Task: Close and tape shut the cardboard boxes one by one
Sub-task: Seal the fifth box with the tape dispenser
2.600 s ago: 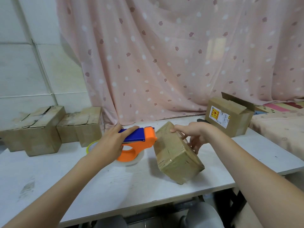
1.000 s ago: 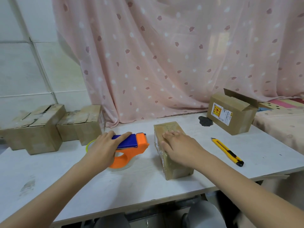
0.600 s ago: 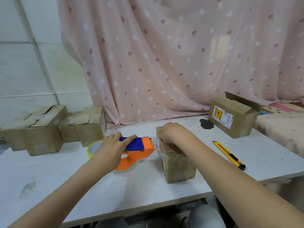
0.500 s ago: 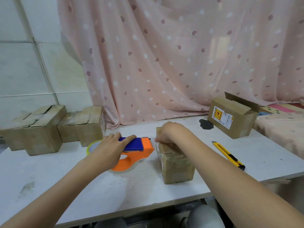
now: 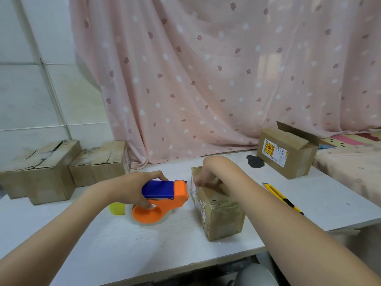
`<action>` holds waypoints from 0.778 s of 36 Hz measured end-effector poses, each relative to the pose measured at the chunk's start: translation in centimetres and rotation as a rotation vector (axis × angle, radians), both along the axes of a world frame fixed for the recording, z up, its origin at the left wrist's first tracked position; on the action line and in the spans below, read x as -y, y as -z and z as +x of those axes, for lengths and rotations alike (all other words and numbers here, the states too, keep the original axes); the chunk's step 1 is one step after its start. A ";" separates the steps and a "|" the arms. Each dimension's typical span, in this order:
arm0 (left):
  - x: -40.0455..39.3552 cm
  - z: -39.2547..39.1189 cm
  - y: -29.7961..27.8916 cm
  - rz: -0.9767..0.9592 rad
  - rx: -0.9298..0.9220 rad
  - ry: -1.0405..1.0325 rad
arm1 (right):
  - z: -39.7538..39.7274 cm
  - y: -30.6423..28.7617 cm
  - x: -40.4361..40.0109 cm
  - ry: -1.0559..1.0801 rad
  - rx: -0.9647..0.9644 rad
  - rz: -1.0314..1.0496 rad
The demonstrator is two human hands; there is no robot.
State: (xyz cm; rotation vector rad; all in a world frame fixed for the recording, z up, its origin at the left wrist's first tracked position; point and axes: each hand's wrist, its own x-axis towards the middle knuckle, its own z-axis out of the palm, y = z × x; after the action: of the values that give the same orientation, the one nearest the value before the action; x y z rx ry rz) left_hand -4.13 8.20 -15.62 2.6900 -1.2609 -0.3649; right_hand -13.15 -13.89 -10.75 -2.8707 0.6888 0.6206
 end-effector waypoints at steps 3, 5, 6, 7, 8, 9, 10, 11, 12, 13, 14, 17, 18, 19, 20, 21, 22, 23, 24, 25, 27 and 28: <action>0.0 0.0 -0.1 -0.032 -0.011 -0.013 | -0.4 -0.2 0.4 -0.004 0.017 0.025; -0.1 0.0 0.2 -0.081 -0.045 -0.015 | -0.7 -0.3 1.0 0.016 0.045 0.055; -0.1 0.1 0.4 -0.106 -0.060 -0.011 | -0.8 -0.3 1.4 0.032 0.058 0.073; -0.1 0.1 0.6 -0.128 -0.066 -0.004 | -0.9 -0.3 1.8 0.053 0.068 0.091; -0.1 0.1 0.7 -0.145 -0.066 0.000 | -0.9 -0.2 2.3 0.071 0.092 0.111; -0.1 0.0 0.8 -0.158 -0.055 0.002 | -0.9 -0.2 2.8 0.091 0.134 0.139; 0.0 0.0 0.9 -0.166 -0.041 0.001 | -0.9 -0.1 3.2 0.123 0.184 0.175; 0.0 -0.1 0.9 -0.169 -0.028 -0.001 | -1.1 -0.1 3.6 0.147 0.215 0.210; 0.1 -0.2 1.0 -0.172 -0.021 -0.004 | -1.3 -0.2 4.0 0.166 0.226 0.251; 0.1 -0.2 1.1 -0.176 -0.016 -0.004 | -1.5 -0.1 4.4 0.179 0.228 0.292; 0.1 -0.2 1.2 -0.179 -0.016 -0.005 | -1.7 -0.1 4.9 0.185 0.229 0.329; -0.2 -0.2 1.5 -0.189 -0.025 -0.014 | -2.6 0.4 6.3 0.238 0.248 0.525; -0.2 -0.2 1.5 -0.186 -0.023 -0.011 | -2.7 0.7 6.7 0.265 0.257 0.583; -0.1 -0.3 1.5 -0.178 -0.016 -0.003 | -2.8 1.0 7.0 0.283 0.268 0.623; 0.0 -0.5 1.4 -0.173 -0.013 0.002 | -2.9 1.3 7.4 0.302 0.274 0.655; 0.2 -0.6 1.3 -0.177 -0.010 0.004 | -3.1 1.6 7.7 0.311 0.278 0.685; 0.3 -0.7 1.2 -0.186 -0.008 0.004 | -3.3 1.8 8.1 0.309 0.276 0.712; 0.4 -0.8 1.0 -0.193 -0.004 0.005 | -3.4 2.2 8.5 0.309 0.271 0.744; 0.5 -0.8 0.9 -0.195 0.001 0.008 | -3.6 2.6 8.9 0.318 0.263 0.781; 0.6 -0.9 0.8 -0.193 0.006 0.015 | -3.7 3.1 9.3 0.338 0.265 0.821; 0.6 -0.9 0.8 -0.185 0.017 0.027 | -4.0 3.9 9.9 0.370 0.278 0.875; 0.5 -0.9 0.8 -0.173 0.027 0.033 | -4.1 4.3 10.3 0.382 0.286 0.891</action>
State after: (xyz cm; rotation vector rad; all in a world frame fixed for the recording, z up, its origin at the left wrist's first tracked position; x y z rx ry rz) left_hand -5.05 7.65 -16.43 2.5403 -1.2816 -0.2131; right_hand -17.21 -24.17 -15.07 -1.8889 0.6616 0.3232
